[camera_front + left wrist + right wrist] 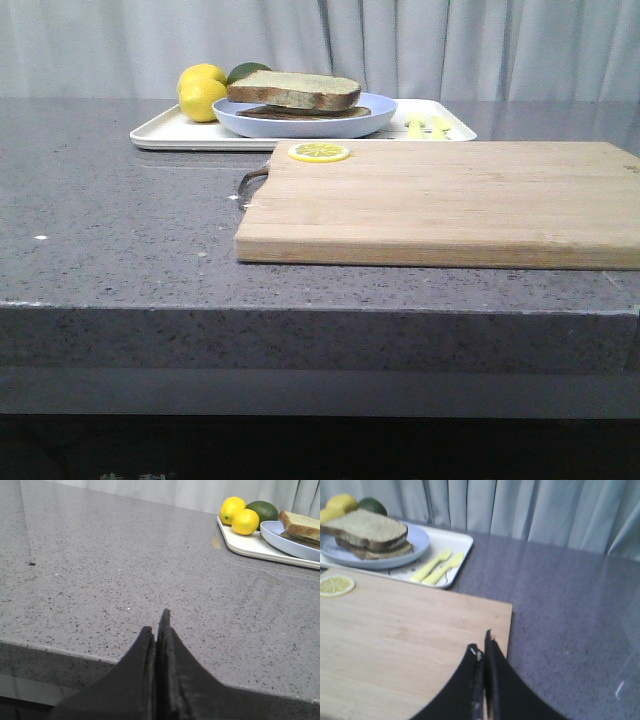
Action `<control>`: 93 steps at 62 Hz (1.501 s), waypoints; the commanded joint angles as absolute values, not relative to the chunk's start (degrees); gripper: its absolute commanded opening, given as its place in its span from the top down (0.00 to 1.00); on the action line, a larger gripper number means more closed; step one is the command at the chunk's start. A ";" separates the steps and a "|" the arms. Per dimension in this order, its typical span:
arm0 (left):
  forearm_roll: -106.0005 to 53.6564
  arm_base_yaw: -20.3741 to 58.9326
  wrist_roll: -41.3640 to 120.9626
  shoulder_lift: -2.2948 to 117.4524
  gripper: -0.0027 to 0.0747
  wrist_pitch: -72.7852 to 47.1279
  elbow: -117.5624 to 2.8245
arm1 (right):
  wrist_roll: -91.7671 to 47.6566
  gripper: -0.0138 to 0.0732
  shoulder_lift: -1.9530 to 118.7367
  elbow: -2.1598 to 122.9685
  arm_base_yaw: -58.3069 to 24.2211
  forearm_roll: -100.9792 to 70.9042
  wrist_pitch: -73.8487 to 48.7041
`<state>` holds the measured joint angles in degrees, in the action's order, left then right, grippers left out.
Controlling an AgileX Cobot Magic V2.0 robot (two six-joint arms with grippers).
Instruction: Place bread and move sandwich to tray
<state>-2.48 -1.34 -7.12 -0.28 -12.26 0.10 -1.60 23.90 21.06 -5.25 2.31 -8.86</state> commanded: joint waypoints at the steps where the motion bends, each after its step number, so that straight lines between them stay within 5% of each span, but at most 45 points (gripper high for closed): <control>1: -3.02 -1.47 -7.72 -1.42 0.99 -7.56 0.29 | -2.51 0.97 20.99 19.58 -3.60 2.55 1.09; 30: -3.02 -1.47 -7.72 -1.42 0.99 -7.56 0.29 | -6.90 0.97 -1.79 -1.44 0.86 -8.49 -1.94; 93: -3.02 -1.47 -7.72 -1.42 0.99 -7.45 0.29 | -6.98 0.97 -1.80 -1.38 0.96 -8.05 -2.96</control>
